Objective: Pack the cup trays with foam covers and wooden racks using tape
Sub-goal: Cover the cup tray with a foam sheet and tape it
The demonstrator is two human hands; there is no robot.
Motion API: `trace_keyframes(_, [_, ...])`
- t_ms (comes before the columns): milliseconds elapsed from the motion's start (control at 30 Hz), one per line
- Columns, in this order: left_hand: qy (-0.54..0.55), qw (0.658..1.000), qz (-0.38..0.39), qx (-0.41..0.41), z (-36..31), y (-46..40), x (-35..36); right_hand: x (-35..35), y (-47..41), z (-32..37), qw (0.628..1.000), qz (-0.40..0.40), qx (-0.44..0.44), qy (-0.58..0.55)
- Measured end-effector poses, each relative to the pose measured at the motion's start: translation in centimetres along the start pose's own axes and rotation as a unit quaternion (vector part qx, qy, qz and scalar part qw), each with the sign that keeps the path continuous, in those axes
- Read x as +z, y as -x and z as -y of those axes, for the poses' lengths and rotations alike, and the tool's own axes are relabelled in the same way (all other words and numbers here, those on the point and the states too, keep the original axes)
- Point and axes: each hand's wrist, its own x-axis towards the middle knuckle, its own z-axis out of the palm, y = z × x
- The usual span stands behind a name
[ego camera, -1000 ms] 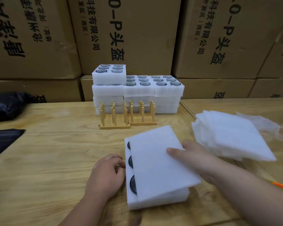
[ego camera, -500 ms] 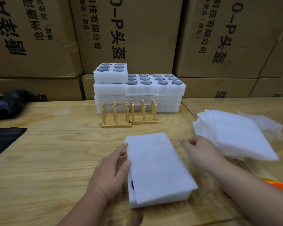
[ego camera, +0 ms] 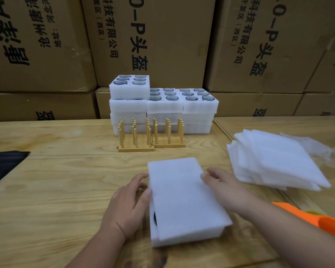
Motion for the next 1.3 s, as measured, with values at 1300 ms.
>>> trace_keyframes(1300, [-0.306, 0.938, -0.012, -0.162, 1.1, -1.5, 2.1, 9.0, -13.7, 14.3, 0.964, -0.049, -0.198, 0.17])
